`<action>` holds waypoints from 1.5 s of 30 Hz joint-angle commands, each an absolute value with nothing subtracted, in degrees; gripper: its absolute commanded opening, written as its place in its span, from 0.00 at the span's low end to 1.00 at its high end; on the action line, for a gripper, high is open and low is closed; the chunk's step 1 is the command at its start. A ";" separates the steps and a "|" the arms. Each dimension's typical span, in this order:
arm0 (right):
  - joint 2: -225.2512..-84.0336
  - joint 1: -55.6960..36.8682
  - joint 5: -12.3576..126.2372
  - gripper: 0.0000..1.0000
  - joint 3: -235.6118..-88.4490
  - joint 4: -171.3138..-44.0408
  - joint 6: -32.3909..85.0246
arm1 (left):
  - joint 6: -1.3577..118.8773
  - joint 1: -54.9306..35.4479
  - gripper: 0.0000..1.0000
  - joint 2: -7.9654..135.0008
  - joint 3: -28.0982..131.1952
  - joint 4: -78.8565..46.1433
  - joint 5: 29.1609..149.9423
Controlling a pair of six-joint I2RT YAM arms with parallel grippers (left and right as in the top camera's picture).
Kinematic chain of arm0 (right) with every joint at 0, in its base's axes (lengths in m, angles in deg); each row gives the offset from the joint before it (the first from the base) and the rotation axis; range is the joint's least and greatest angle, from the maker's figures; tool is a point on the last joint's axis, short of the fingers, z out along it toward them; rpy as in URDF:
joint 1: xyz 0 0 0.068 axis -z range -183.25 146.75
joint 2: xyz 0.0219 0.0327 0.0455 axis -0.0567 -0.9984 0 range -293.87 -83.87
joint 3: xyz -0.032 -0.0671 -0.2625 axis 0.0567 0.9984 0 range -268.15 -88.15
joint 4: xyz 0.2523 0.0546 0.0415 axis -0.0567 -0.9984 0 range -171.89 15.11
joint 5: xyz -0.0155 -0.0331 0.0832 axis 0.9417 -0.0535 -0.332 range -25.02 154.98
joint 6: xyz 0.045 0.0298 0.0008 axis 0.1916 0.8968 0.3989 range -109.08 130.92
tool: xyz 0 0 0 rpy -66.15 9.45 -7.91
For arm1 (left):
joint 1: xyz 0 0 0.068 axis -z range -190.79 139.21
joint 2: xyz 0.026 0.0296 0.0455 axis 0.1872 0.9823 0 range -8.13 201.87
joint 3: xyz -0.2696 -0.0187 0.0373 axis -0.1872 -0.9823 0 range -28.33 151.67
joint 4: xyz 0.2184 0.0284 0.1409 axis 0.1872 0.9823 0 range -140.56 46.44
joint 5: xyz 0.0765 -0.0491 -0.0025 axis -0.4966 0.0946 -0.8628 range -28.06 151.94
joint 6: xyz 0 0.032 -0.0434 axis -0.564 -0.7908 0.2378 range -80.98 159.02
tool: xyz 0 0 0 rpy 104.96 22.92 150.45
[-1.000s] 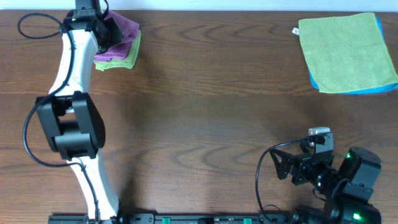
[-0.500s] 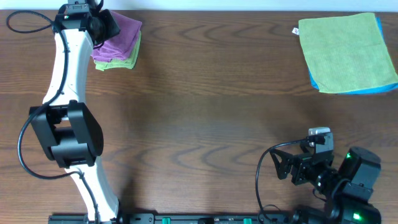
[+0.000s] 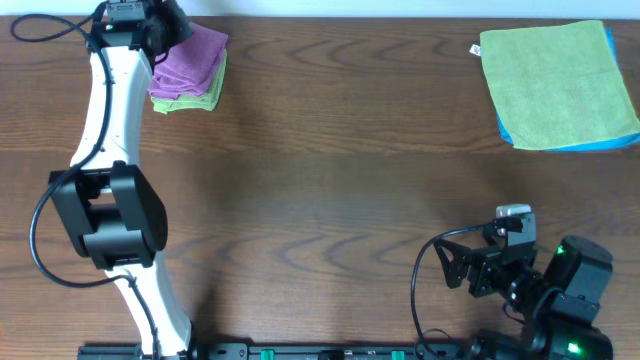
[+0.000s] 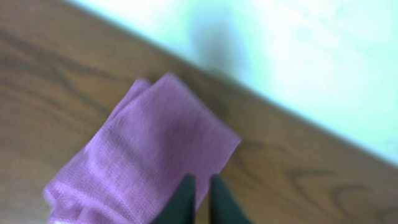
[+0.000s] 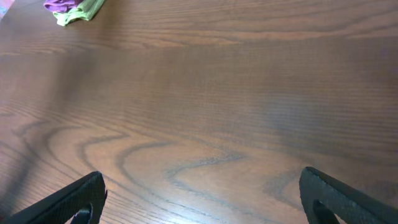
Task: Fold the cloth
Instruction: 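Lower the folded cloth onto the stack with the left gripper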
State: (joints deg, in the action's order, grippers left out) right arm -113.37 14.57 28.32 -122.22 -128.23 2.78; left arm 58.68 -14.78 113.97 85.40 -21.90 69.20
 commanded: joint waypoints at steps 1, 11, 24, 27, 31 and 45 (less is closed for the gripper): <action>-113.02 15.05 27.27 0.99 -122.15 -128.30 3.15 | 58.97 -14.47 0.06 117.32 86.67 -24.02 68.92; -113.02 15.05 27.27 0.99 -122.15 -128.32 3.15 | 58.92 -14.56 0.06 124.01 86.67 -26.36 64.20; -113.02 15.05 27.27 0.99 -122.13 -128.30 3.15 | 58.95 -15.22 0.06 128.55 86.63 -24.32 58.51; -113.02 15.05 27.27 0.99 -122.15 -128.30 3.15 | 58.92 -15.41 0.06 129.45 86.63 -23.60 58.51; -113.02 15.05 27.27 0.99 -122.15 -128.30 3.15 | 58.92 -15.50 0.06 129.76 86.63 -23.43 58.51; -113.02 15.05 27.27 0.99 -122.13 -128.32 3.15 | 54.07 -15.54 0.25 120.38 86.98 -22.27 62.36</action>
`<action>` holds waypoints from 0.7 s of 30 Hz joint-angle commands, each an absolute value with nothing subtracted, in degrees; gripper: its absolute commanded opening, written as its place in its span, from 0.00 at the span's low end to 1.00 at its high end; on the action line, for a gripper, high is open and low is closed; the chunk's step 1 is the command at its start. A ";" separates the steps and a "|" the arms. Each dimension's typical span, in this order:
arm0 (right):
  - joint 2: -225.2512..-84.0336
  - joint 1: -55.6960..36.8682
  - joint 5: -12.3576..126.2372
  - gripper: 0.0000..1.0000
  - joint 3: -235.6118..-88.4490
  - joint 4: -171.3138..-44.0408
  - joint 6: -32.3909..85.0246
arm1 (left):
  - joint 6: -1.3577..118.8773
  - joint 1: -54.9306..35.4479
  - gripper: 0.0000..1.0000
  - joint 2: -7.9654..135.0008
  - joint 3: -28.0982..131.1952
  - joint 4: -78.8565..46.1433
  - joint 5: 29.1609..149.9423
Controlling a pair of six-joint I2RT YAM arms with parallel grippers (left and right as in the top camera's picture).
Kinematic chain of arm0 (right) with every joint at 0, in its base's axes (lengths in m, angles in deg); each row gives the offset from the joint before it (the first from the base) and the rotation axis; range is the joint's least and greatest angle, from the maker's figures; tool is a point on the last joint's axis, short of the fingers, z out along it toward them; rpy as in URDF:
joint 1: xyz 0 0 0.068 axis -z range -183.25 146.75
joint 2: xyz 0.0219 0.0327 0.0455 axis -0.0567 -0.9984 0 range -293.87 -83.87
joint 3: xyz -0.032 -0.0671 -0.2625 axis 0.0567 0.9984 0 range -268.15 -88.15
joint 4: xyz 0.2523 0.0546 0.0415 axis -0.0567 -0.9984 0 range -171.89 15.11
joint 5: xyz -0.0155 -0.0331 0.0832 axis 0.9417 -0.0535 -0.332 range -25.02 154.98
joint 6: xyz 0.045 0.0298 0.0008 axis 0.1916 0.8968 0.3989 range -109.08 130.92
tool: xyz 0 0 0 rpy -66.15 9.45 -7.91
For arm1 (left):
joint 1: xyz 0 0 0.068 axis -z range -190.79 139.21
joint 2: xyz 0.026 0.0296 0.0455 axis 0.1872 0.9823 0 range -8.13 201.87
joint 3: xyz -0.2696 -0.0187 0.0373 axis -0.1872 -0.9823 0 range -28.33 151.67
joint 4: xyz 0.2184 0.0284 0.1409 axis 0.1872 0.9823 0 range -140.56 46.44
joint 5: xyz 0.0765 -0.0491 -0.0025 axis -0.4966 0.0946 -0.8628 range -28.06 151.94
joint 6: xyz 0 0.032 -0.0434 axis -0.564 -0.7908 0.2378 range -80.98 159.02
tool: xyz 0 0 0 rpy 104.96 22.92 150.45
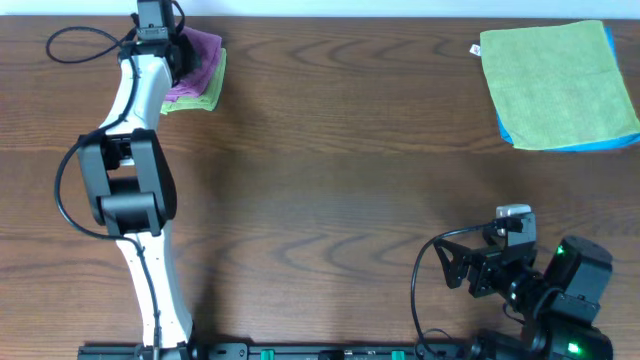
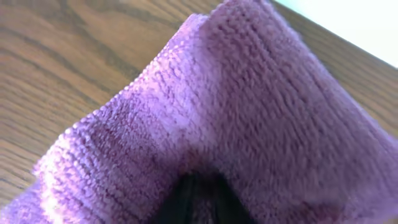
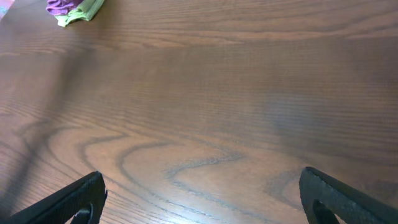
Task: Fold the cloth
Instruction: 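Lower the folded cloth onto the stack with the left gripper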
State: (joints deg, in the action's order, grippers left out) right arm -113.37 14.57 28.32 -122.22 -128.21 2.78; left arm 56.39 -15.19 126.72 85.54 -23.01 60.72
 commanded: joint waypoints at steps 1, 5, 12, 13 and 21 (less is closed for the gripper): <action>-113.02 15.05 27.27 0.99 -122.15 -128.30 3.15 | 53.50 -15.54 0.32 119.24 86.98 -21.55 62.78; -113.02 15.05 27.27 0.99 -122.15 -128.30 3.15 | 50.18 -15.54 0.73 114.98 86.98 -17.57 63.24; -113.02 15.05 27.27 0.99 -122.15 -128.30 3.15 | 48.78 -15.54 0.95 109.89 86.98 -8.67 63.24; -113.02 15.05 27.27 0.99 -122.13 -128.30 3.15 | 48.83 -15.54 0.95 109.23 86.98 -7.12 63.26; -113.02 15.05 27.27 0.99 -122.15 -128.30 3.15 | 48.89 -15.26 0.95 106.26 86.98 0.57 63.54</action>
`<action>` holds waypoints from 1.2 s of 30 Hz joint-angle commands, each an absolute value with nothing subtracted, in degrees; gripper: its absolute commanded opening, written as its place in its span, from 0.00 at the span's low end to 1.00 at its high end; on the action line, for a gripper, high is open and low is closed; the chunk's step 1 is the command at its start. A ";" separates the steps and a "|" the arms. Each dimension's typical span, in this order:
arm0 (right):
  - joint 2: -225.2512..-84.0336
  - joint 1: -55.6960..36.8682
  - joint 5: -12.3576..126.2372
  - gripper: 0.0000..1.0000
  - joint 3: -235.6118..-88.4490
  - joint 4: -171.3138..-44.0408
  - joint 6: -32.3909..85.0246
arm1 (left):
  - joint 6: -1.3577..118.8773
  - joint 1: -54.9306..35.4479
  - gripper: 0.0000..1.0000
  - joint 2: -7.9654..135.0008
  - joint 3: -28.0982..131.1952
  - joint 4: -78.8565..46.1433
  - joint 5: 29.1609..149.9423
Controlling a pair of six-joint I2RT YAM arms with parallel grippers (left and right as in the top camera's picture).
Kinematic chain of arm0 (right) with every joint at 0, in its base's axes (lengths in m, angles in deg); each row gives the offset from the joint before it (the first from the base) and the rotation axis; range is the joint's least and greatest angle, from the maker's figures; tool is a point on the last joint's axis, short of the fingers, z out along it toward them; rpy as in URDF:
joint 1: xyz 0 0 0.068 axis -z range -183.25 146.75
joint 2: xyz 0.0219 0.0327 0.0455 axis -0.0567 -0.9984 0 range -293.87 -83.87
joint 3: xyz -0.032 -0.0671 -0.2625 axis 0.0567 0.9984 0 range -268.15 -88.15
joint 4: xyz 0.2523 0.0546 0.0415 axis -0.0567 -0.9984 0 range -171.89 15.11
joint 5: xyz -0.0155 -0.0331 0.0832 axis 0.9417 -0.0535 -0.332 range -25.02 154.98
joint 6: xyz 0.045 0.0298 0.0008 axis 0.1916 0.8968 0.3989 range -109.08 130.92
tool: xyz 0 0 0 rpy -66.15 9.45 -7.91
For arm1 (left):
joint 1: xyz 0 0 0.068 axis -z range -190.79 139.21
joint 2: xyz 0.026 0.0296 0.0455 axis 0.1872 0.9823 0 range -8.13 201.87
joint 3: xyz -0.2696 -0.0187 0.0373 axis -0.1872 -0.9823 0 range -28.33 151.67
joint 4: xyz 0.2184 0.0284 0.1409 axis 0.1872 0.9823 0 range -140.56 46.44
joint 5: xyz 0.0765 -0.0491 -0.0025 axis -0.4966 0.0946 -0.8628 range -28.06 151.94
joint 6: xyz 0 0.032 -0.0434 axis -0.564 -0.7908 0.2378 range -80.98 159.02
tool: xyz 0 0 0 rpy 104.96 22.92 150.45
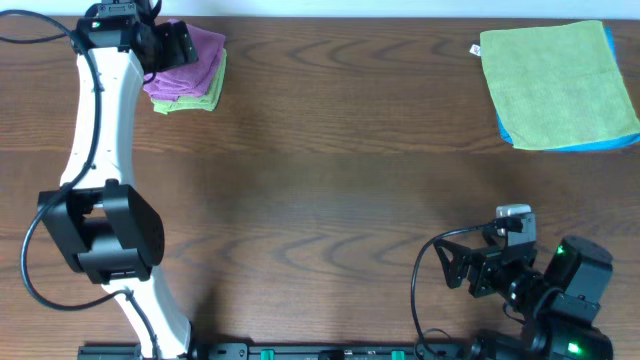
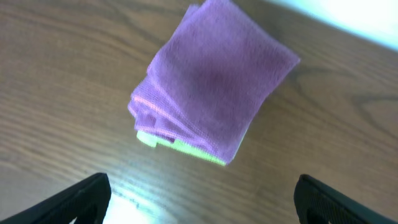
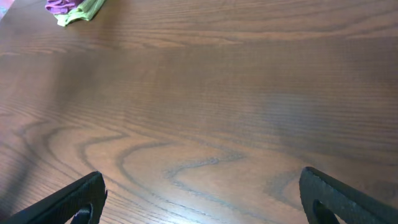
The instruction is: Fold the cloth
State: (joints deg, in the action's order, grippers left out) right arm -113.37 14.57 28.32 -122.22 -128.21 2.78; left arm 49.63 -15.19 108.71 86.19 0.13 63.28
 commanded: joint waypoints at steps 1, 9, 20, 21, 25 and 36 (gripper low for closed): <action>-113.02 15.05 27.27 0.99 -122.15 -128.30 3.15 | 48.87 -15.26 0.95 106.15 86.98 0.48 63.50; -113.02 15.05 27.27 0.99 -122.15 -128.30 3.15 | 55.73 -15.70 0.96 104.86 86.98 13.93 62.51; -113.02 15.05 27.27 0.99 -122.15 -128.30 3.15 | 56.78 -16.03 0.96 95.66 86.96 31.76 60.15; -113.02 15.05 27.27 0.99 -122.13 -128.30 3.15 | 56.76 -16.03 0.95 94.59 86.96 33.20 59.45; -113.02 15.05 27.25 0.99 -122.15 -128.30 3.15 | 56.76 -16.03 0.95 90.15 86.85 38.10 56.90; -113.02 15.05 27.27 0.99 -122.15 -128.30 3.15 | 55.86 -16.00 0.95 71.77 71.96 31.81 57.99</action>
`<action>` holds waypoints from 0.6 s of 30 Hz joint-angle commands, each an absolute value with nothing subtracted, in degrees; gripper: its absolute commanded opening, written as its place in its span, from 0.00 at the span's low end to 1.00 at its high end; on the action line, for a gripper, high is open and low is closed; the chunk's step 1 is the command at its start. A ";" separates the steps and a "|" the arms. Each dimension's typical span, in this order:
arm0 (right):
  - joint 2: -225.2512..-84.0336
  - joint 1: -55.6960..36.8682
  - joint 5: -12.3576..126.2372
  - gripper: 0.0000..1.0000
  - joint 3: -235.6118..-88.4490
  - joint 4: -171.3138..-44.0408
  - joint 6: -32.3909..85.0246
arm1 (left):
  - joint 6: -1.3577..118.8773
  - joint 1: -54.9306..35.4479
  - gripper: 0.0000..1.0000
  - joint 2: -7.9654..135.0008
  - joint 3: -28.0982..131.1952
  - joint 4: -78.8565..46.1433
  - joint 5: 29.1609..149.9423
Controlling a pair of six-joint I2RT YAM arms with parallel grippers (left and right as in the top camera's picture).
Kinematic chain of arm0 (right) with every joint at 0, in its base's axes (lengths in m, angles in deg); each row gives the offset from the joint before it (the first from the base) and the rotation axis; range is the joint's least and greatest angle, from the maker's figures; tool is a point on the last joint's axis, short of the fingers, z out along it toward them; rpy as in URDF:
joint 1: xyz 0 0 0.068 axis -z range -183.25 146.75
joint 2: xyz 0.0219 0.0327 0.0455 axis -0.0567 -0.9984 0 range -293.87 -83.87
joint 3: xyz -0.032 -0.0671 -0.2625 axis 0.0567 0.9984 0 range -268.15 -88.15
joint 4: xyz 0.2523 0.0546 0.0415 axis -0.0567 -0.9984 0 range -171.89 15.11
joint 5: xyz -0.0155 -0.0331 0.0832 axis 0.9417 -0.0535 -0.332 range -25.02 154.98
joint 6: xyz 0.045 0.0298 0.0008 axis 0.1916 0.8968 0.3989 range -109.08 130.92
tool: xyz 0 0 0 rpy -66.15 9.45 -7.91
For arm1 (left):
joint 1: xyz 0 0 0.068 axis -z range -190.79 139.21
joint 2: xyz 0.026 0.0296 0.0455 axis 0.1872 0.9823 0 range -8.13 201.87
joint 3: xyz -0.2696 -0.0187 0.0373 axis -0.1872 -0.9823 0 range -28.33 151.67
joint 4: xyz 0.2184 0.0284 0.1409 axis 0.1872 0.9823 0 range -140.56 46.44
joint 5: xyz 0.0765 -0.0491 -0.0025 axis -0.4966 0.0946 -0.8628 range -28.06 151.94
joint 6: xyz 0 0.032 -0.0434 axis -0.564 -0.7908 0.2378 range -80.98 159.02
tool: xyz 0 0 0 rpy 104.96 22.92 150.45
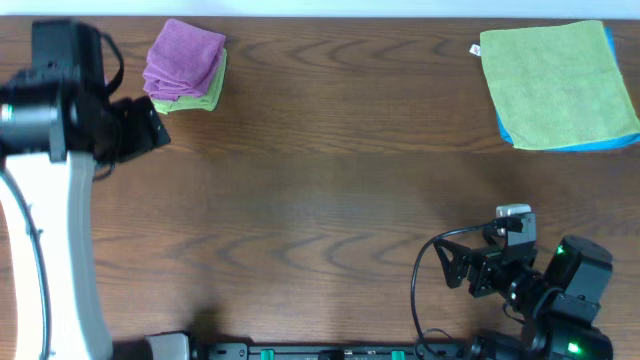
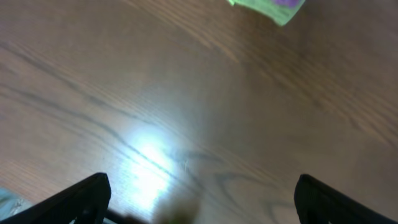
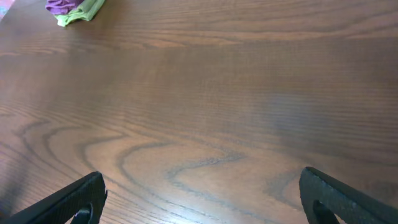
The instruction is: Fold the cloth
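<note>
A folded purple cloth (image 1: 185,55) lies on a folded green cloth (image 1: 207,93) at the table's back left, free of both grippers. My left gripper (image 1: 150,128) hovers open just in front and to the left of that stack. In its wrist view (image 2: 202,208) only bare wood lies between the fingers, and a corner of the stack (image 2: 267,6) shows at the top edge. My right gripper (image 1: 455,270) rests open at the front right over bare table (image 3: 202,202), with the stack (image 3: 71,9) far off.
A green cloth (image 1: 555,80) lies spread flat on a blue cloth (image 1: 575,145) at the back right corner. The table is brown wood (image 1: 330,190). The right arm's base and cables (image 1: 560,300) take up the front right.
My left gripper, open just above the purple stack, has drawn back toward the front left. The stack is now almost out of its wrist view. The right arm has not moved.
My left gripper was shut at the purple cloth's near edge on the stack. Then it was shut low against the cloth. Then it stood open above the folded stack, and now it is away from it, the stack left in place.
</note>
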State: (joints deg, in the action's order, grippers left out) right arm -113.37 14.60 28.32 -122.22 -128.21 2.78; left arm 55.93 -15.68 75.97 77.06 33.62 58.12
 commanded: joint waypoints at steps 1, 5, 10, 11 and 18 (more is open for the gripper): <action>-113.02 15.05 27.27 0.99 -122.15 -128.30 3.15 | 55.71 -16.00 0.95 69.36 68.86 29.49 58.58; -113.02 15.05 27.27 0.99 -122.13 -128.30 3.15 | 55.73 -16.00 0.95 59.99 56.66 19.98 60.50; -113.02 15.05 27.27 0.99 -122.15 -128.30 3.15 | 55.71 -16.00 0.95 49.23 42.74 8.75 61.18; -113.02 15.05 27.27 0.99 -122.15 -128.30 3.15 | 55.67 -16.00 0.96 47.20 40.20 6.65 61.18; -113.02 15.05 27.27 0.99 -122.15 -128.30 3.15 | 49.24 -16.00 0.96 33.28 21.95 -9.20 65.25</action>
State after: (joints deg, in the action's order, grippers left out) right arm -113.37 14.60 28.32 -122.17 -128.21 2.82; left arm 53.44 -15.68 36.89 26.72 -6.86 62.49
